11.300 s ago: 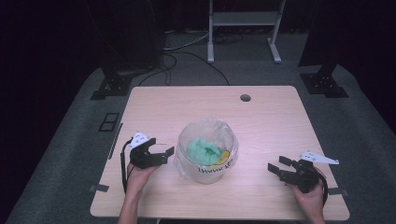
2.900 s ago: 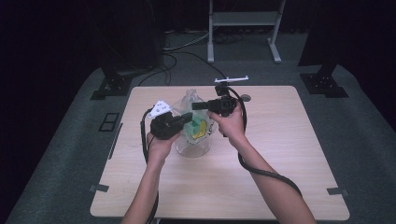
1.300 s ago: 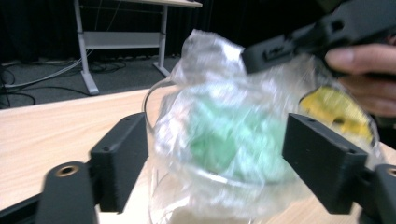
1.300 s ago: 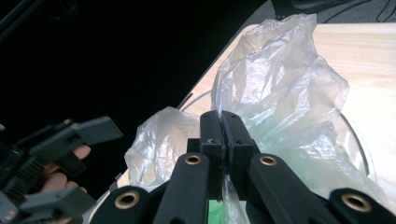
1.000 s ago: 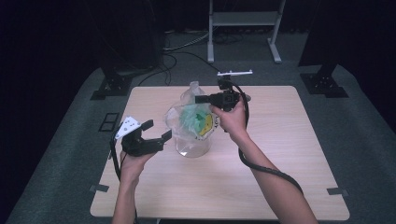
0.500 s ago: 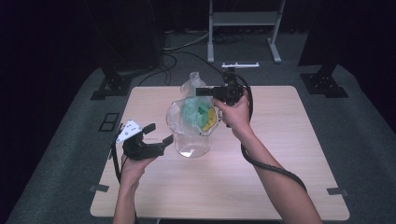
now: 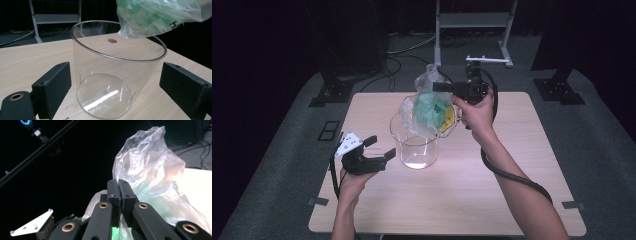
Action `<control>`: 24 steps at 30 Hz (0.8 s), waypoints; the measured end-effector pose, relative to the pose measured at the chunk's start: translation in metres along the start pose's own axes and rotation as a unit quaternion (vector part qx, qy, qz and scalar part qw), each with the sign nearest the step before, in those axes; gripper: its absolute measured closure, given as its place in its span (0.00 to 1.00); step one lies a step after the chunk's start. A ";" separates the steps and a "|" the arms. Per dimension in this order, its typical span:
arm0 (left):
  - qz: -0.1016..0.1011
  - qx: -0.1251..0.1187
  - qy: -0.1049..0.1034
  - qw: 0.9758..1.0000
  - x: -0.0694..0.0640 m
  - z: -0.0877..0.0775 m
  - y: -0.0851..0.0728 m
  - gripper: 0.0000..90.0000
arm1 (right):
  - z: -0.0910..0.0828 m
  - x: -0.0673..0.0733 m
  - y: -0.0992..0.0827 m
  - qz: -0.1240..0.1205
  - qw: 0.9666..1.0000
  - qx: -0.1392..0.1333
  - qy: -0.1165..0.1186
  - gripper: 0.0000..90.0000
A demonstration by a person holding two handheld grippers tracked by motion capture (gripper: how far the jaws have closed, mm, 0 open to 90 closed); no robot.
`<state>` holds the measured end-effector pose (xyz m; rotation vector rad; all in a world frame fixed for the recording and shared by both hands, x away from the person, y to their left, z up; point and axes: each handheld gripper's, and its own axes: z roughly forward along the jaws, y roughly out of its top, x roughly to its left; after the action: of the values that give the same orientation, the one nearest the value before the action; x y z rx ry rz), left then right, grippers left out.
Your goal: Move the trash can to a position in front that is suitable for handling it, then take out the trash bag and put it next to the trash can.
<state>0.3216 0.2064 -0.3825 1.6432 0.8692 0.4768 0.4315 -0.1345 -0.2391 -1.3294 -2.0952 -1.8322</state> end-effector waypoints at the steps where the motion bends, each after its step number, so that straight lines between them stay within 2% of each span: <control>1: -0.001 0.000 0.000 1.000 0.000 0.000 0.000 0.10 | 0.000 0.000 0.000 0.000 1.000 0.000 0.000 0.99; 9: -0.003 0.005 0.000 1.000 0.000 0.001 -0.003 0.10 | -0.016 -0.004 0.008 0.000 1.000 -0.008 -0.016 0.99; 24: -0.002 0.008 -0.001 1.000 0.001 0.004 -0.003 0.10 | -0.039 -0.016 0.015 0.015 0.999 -0.026 -0.022 0.99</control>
<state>0.3240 0.2049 -0.3868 1.6548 0.8777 0.4667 0.4319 -0.1770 -0.2249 -1.4177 -2.0501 -1.8742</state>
